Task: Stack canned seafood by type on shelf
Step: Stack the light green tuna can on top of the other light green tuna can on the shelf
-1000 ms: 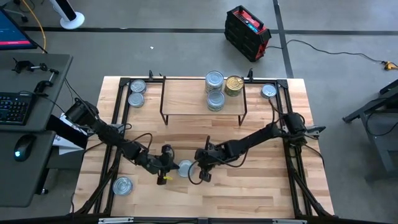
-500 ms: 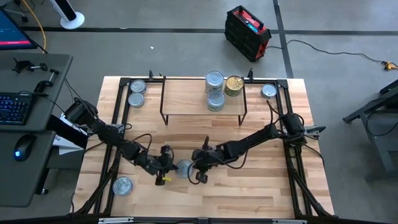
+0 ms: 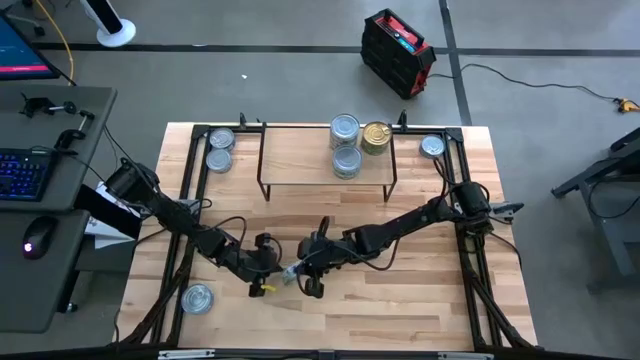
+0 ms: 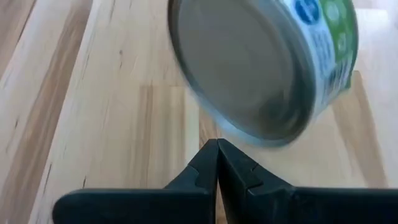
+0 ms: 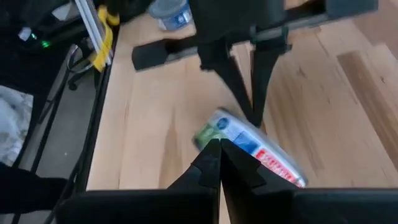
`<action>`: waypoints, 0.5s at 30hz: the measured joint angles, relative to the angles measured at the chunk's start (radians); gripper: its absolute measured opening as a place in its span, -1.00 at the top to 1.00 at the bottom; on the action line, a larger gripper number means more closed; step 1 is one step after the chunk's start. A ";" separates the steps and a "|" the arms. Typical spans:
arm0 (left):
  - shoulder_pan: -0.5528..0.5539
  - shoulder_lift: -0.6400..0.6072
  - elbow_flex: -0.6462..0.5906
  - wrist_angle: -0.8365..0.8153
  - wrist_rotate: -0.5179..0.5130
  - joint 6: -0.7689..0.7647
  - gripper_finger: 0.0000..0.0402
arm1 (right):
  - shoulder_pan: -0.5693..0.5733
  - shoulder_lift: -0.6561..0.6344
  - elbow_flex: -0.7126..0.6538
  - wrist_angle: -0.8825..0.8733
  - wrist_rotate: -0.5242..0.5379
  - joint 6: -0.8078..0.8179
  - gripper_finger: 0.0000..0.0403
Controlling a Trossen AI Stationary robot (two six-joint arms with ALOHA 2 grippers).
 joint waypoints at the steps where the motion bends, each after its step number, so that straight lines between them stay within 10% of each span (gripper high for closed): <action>1: 0.000 0.000 0.001 0.002 0.000 -0.014 1.00 | 0.000 0.000 0.001 -0.008 -0.001 -0.001 1.00; 15: -0.006 -0.002 0.002 -0.092 -0.008 -0.093 1.00 | -0.023 -0.080 0.001 -0.003 0.000 -0.131 1.00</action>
